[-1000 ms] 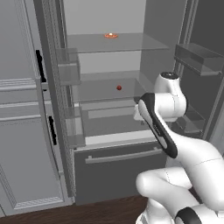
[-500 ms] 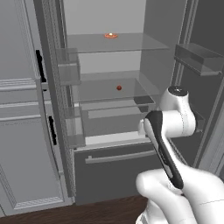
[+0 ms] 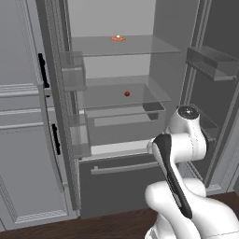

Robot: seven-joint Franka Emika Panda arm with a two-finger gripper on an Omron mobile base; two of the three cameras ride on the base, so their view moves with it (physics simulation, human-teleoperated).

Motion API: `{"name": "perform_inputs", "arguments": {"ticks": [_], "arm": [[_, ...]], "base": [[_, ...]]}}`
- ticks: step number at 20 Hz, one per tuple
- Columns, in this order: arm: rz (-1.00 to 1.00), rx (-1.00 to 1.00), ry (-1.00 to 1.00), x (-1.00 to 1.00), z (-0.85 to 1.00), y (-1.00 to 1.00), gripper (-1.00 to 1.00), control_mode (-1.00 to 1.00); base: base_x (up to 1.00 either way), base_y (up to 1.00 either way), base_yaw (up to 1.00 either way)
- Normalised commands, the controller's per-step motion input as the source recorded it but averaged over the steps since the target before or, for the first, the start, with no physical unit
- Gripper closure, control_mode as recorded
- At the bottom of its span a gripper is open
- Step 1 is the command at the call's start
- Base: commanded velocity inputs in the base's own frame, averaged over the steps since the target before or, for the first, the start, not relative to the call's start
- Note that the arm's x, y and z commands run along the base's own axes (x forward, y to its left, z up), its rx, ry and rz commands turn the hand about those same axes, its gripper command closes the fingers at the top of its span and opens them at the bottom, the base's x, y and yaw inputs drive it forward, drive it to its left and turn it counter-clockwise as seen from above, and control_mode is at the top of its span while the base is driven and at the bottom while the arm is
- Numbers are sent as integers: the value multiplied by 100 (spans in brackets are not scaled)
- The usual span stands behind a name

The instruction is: Take the strawberry from the fridge and place it on top of the pancake, located on the dining counter.

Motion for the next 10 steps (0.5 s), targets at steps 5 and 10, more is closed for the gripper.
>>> {"name": "perform_inputs", "arguments": {"ticks": [5, 10], "arm": [[0, 0, 0, 0, 0, 0, -100, -100], [0, 0, 0, 0, 0, 0, -100, 100]], "base": [[0, 0, 0], [0, 0, 0]]}}
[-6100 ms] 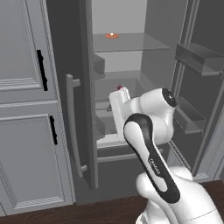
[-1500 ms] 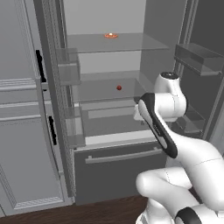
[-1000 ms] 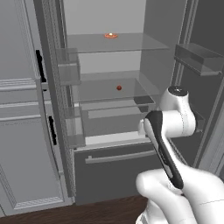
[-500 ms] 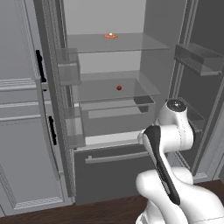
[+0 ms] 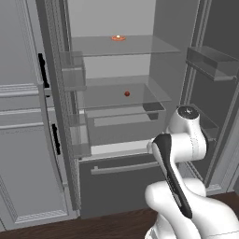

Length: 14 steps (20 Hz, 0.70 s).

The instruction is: Take the strawberry from the fridge and place it on top of the pancake, located on the dining counter.

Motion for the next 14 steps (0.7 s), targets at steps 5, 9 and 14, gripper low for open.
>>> {"name": "perform_inputs", "arguments": {"ticks": [5, 9, 14], "arm": [[0, 0, 0, 0, 0, 0, -100, 100], [0, 0, 0, 0, 0, 0, -100, 100], [0, 0, 0, 0, 0, 0, -100, 100]], "base": [[3, 8, 1], [1, 20, -16], [3, 32, -32]]}}
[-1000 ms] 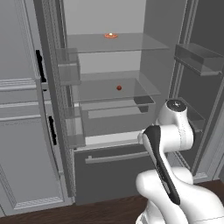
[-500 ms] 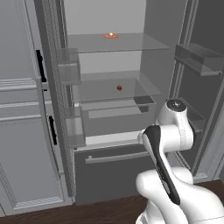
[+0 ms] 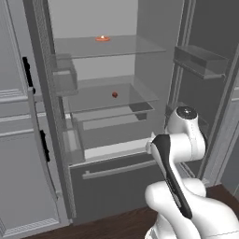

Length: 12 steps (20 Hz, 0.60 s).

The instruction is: Take the strawberry from the fridge and place it on top of the pancake, located on the dining counter.

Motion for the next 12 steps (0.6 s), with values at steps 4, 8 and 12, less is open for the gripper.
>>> {"name": "perform_inputs", "arguments": {"ticks": [4, 8, 12], "arm": [[0, 0, 0, 0, 0, 0, -100, 100], [0, 0, 0, 0, 0, 0, -100, 100], [0, 0, 0, 0, 0, 0, -100, 100]], "base": [[3, 23, -4], [41, 16, 7], [58, 27, 8]]}}
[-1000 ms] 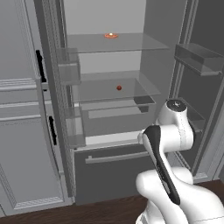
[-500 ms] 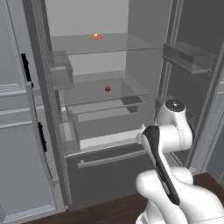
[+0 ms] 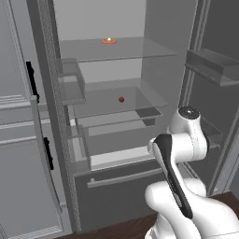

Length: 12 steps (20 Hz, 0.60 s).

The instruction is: Take the strawberry from the fridge and place it on top of the pancake, located on the dining counter.

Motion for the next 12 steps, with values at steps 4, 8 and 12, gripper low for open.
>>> {"name": "perform_inputs", "arguments": {"ticks": [4, 8, 12], "arm": [[0, 0, 0, 0, 0, 0, -100, 100], [0, 0, 0, 0, 0, 0, -100, 100], [0, 0, 0, 0, 0, 0, -100, 100]], "base": [[51, 26, 7], [54, 7, 12], [49, 0, 11]]}}
